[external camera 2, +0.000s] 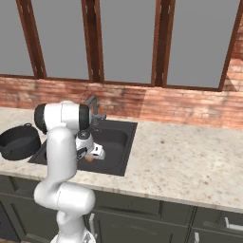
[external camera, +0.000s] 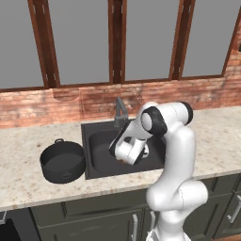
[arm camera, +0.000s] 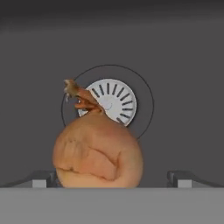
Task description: Dump the onion from the pot into the sink. Then turn on the water and wash the onion. Then turn off the water and put the onion back in the pot.
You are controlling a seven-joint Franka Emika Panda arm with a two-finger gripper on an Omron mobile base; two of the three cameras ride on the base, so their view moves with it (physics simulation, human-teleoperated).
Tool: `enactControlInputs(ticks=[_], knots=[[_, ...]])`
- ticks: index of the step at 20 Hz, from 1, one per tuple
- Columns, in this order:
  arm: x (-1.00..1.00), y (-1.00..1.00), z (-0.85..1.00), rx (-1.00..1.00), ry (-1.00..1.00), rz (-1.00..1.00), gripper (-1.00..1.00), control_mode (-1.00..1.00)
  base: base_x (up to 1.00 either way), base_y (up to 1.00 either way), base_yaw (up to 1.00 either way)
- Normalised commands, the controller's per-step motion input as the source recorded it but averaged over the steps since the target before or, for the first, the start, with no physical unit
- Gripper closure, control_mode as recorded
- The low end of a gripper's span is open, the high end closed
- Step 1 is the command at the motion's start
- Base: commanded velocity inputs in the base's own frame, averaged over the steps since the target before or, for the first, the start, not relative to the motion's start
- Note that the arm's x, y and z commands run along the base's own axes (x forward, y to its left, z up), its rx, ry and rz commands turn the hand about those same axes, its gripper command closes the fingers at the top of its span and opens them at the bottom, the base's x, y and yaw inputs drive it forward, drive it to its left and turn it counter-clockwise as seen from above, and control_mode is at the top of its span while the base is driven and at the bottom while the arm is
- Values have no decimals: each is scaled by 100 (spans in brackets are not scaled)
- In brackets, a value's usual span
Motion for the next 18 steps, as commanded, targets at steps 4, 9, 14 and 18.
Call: enactControlInputs(ticks=[4,9,14,18], knots=[[18,0,-24,0,2,0,-100,-100,0,0,0],[20,0,-22,0,3,0,-100,-100,0,0,0],[4,2,-27,0,5,0,-100,-100,0,0,0],[-2,7,-23,0,3,0,100,-100,0,0,0]])
